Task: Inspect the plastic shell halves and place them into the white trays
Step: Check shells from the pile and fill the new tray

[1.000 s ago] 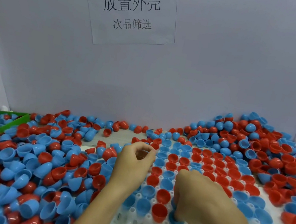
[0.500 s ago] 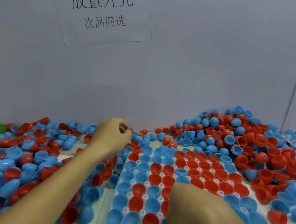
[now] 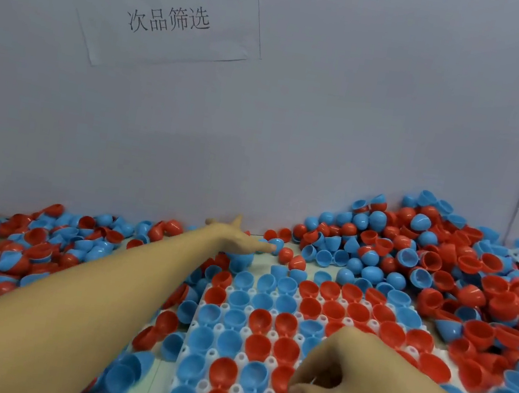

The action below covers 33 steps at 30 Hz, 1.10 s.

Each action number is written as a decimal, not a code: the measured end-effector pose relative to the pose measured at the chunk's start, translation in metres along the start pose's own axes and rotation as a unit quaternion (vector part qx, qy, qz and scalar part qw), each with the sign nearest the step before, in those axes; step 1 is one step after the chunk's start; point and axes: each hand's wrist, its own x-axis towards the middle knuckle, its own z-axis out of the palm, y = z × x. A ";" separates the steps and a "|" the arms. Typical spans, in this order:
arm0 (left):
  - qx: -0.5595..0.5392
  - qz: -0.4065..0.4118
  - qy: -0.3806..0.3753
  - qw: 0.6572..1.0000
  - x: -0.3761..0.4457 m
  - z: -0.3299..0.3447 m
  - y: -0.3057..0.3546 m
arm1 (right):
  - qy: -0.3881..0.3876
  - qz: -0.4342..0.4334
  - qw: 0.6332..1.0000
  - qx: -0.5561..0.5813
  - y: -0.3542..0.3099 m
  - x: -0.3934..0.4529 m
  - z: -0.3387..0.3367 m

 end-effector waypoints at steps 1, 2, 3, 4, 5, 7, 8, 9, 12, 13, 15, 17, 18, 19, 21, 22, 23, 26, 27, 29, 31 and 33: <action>0.010 -0.009 -0.026 1.000 0.007 0.005 0.004 | 0.022 -0.005 1.000 -0.005 0.002 0.001 -0.001; 0.025 -0.024 -0.029 0.999 0.013 0.011 0.007 | 0.037 -0.007 0.999 -0.006 0.008 0.006 0.000; 0.036 -0.042 -0.007 0.998 0.019 0.017 0.007 | 0.043 -0.007 0.999 -0.007 0.009 0.007 0.000; 0.038 -0.052 0.033 0.997 0.024 0.024 0.004 | 0.051 -0.012 0.999 -0.009 0.011 0.009 -0.001; 0.034 -0.047 0.079 0.995 0.028 0.030 -0.002 | 0.062 -0.010 0.998 -0.007 0.012 0.009 -0.002; 0.028 -0.001 0.174 0.984 0.032 0.035 -0.014 | 0.081 -0.012 0.997 -0.006 0.018 0.011 -0.005; 0.026 0.026 0.200 0.979 0.035 0.035 -0.023 | 0.090 -0.015 0.996 -0.006 0.019 0.012 -0.006; 0.029 0.054 0.212 0.975 0.037 0.032 -0.030 | 0.096 -0.020 0.995 -0.008 0.021 0.012 -0.006; 0.005 0.126 0.231 0.965 0.034 0.019 -0.054 | 0.106 -0.029 0.994 -0.002 0.022 0.012 -0.006; -0.009 0.133 0.241 0.961 0.033 0.015 -0.063 | 0.113 -0.031 0.993 0.000 0.022 0.013 -0.006; -0.013 0.103 0.251 0.962 0.031 0.004 -0.080 | 0.112 -0.027 0.993 0.004 0.022 0.014 -0.005; -0.005 0.046 0.249 0.967 0.030 -0.008 -0.099 | 0.110 -0.026 0.994 0.002 0.022 0.014 -0.005; -0.002 0.006 0.257 0.966 0.029 -0.015 -0.111 | 0.108 -0.029 0.994 0.002 0.023 0.016 -0.005; -0.002 -0.041 0.263 0.964 0.031 -0.020 -0.123 | 0.108 -0.030 0.994 -0.001 0.023 0.016 -0.005; -0.024 -0.160 0.245 0.956 0.030 -0.024 -0.150 | 0.105 -0.034 0.994 -0.007 0.021 0.017 -0.004; -0.039 -0.207 0.220 0.953 0.029 -0.020 -0.159 | 0.103 -0.036 0.994 -0.008 0.021 0.018 -0.004; -0.038 -0.231 0.196 0.952 0.029 -0.014 -0.162 | 0.104 -0.036 0.994 -0.008 0.020 0.018 -0.004; -0.029 -0.179 0.181 0.967 0.031 0.002 -0.143 | 0.108 -0.043 0.993 -0.014 0.020 0.018 -0.004; -0.054 -0.126 0.197 0.971 0.032 0.004 -0.131 | 0.108 -0.045 0.993 -0.014 0.020 0.019 -0.005; -0.129 -0.019 0.225 0.966 0.026 0.003 -0.112 | 0.107 -0.048 0.993 -0.012 0.019 0.019 -0.004; -0.177 0.027 0.275 0.945 0.020 -0.006 -0.111 | 0.106 -0.055 0.993 -0.018 0.019 0.019 -0.004; -0.112 -0.031 0.331 0.936 0.017 -0.017 -0.132 | 0.107 -0.062 0.992 -0.022 0.017 0.019 -0.003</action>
